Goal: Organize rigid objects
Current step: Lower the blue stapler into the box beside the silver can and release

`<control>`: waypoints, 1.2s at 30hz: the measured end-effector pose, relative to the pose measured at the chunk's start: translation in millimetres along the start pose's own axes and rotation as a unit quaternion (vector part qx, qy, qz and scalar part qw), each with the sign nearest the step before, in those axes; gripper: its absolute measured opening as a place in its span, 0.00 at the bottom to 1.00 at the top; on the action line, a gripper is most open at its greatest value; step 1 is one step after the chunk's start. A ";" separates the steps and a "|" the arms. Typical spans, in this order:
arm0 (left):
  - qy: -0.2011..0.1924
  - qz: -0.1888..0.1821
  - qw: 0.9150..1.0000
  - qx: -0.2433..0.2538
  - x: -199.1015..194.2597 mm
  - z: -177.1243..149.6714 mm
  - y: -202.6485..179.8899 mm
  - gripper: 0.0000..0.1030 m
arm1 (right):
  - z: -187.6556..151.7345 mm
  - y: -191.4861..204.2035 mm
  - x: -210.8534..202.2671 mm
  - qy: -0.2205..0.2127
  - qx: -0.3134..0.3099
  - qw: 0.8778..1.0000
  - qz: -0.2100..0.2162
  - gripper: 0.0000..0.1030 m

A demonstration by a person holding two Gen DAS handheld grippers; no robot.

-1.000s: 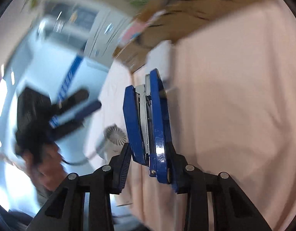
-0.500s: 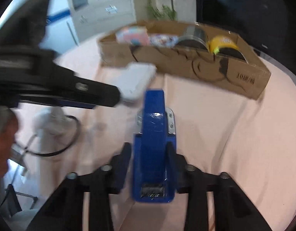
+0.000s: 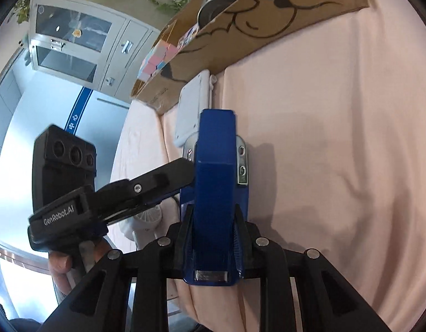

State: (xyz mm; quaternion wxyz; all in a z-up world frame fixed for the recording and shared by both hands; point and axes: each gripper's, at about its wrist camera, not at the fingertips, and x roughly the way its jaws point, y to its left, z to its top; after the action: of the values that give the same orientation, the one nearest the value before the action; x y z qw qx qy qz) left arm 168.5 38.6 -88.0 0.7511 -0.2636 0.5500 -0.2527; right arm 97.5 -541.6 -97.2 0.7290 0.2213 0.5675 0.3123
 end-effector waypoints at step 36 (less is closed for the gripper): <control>-0.013 0.057 0.997 0.056 -17.7 251.2 36.5 0.27 | 237.8 114.8 95.1 -0.085 -0.128 0.964 -0.219 0.22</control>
State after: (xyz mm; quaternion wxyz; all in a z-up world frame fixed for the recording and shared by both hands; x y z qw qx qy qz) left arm 408.0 106.9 -36.0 0.7851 -0.1927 0.5391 -0.2363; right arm 319.0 -385.6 -23.7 0.8474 0.0219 0.4932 0.1955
